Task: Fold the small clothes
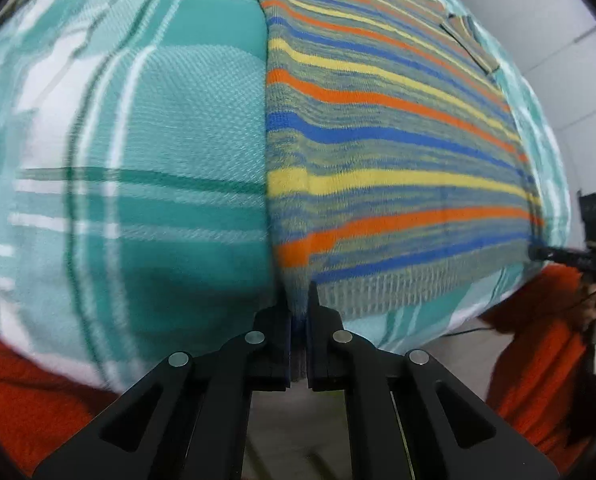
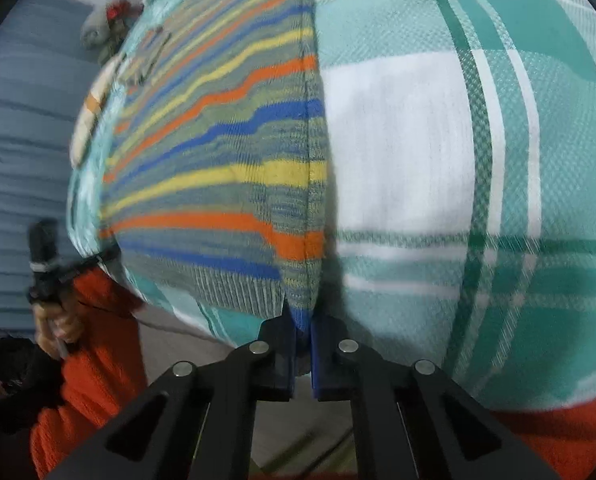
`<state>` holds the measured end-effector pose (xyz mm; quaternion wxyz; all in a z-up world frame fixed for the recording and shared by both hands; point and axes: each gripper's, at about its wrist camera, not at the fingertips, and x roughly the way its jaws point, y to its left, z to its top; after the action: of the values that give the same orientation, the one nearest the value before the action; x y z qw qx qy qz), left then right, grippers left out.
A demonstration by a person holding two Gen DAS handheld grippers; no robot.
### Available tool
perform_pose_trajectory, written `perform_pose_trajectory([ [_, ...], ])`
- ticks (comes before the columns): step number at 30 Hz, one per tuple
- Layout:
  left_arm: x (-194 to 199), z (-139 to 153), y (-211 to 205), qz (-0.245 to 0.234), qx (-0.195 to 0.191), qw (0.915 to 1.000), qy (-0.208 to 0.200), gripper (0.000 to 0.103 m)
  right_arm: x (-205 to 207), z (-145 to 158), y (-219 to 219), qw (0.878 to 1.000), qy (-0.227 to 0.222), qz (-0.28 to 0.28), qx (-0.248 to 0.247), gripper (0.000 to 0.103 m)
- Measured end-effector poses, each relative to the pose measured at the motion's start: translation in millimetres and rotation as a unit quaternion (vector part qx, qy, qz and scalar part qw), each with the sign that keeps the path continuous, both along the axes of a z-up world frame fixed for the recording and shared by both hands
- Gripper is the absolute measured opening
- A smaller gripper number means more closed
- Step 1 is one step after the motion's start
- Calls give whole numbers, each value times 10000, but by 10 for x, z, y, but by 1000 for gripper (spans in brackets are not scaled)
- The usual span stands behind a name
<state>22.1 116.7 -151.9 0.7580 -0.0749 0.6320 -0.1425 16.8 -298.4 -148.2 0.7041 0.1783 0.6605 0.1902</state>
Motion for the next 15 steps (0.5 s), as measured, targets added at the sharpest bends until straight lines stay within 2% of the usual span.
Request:
perform_pose_trajectory([
  [3,-41,92,-5,-106,100,9999,1,2,-100,137,64,9986,47,379,-358,4],
  [7,-64,131,-30,-208,366,9991,-52,2,-94,220,66,9980,38,348,-534,4],
  [12,55,-215,-131,-44,724,9972,161,3,-44,1,37,9981,205,110,-566,4],
  [15,80,-226,-120,60,746,9971,136,3,-14,-107,38,9980,193,-31,-604,4],
])
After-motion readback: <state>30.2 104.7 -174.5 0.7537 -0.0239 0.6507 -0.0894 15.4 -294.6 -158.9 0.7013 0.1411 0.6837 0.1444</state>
